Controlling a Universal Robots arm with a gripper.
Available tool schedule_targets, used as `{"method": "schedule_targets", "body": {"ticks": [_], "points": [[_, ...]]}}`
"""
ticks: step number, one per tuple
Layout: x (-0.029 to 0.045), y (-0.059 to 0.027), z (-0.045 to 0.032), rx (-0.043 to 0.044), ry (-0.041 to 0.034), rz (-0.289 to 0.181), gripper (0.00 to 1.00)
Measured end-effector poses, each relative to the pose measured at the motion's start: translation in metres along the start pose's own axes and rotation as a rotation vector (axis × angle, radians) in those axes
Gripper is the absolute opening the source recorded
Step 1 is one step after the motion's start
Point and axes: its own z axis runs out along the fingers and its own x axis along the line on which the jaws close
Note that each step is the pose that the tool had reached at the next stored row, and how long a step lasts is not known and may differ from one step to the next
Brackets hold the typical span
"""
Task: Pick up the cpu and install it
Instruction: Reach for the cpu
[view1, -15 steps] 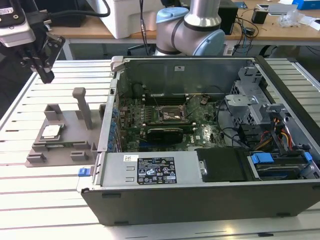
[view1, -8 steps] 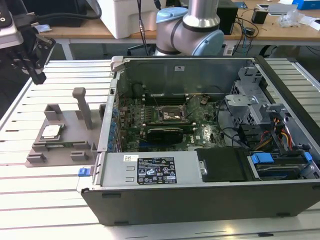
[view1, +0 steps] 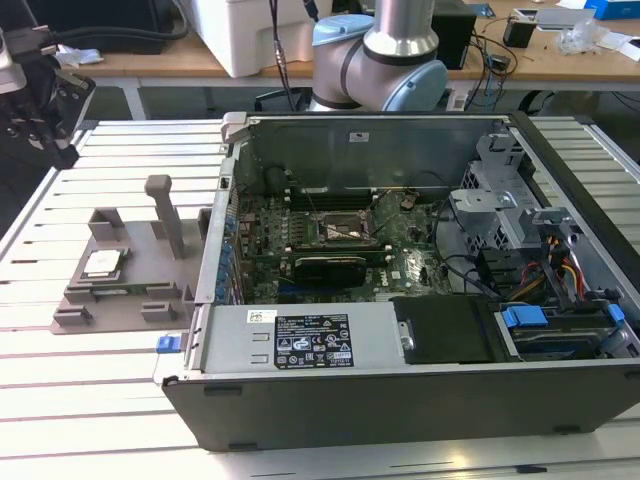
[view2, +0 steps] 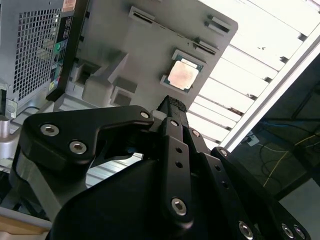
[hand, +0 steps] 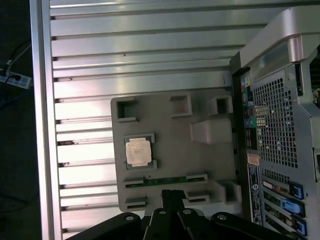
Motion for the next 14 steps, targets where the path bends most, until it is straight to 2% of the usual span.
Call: {"method": "schedule_targets", "body": {"ticks": [10, 14], "points": [[0.0108, -0.0008, -0.0001, 0.0, 0.0, 0.0, 0.11], [0.0198, -0.0015, -0.0004, 0.0, 0.0, 0.0, 0.11]]}}
